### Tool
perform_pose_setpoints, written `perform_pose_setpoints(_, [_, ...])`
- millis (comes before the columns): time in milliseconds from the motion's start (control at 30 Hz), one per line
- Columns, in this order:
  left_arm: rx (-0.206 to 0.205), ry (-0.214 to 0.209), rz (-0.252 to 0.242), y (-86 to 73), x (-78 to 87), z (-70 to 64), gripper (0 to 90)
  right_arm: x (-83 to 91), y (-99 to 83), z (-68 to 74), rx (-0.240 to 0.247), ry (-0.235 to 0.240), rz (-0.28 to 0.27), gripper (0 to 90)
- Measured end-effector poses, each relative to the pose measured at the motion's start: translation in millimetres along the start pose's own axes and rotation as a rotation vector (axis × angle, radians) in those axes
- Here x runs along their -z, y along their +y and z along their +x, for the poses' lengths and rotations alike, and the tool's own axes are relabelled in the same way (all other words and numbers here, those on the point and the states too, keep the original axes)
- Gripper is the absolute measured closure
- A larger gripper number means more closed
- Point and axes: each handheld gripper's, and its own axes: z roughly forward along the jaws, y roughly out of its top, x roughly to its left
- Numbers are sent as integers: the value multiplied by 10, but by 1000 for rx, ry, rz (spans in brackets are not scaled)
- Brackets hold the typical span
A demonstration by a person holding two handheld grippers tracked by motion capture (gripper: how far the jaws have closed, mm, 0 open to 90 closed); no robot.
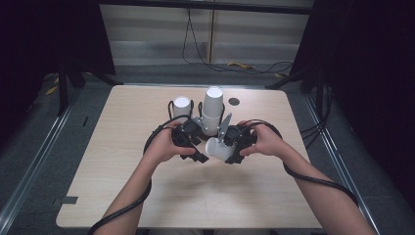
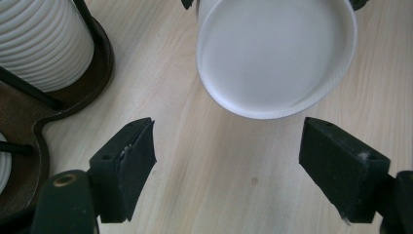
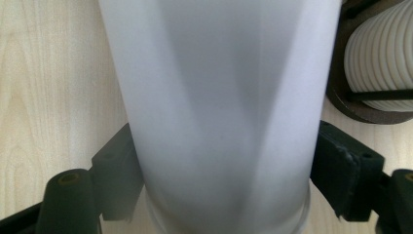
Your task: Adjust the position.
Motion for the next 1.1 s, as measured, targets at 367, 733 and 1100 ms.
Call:
perform_pose_setpoints(367, [-11, -8, -7, 33, -9, -21, 204, -7, 27, 7, 7, 2, -2, 214])
perform_pose_setpoints(733, [-23, -19, -27, 79, -35, -48, 202, -32, 57, 23, 18, 6, -6, 215])
perform_pose_setpoints(1100, [-28, -18, -44, 101, -48, -55, 213, -51, 83, 33, 25, 16, -17, 214])
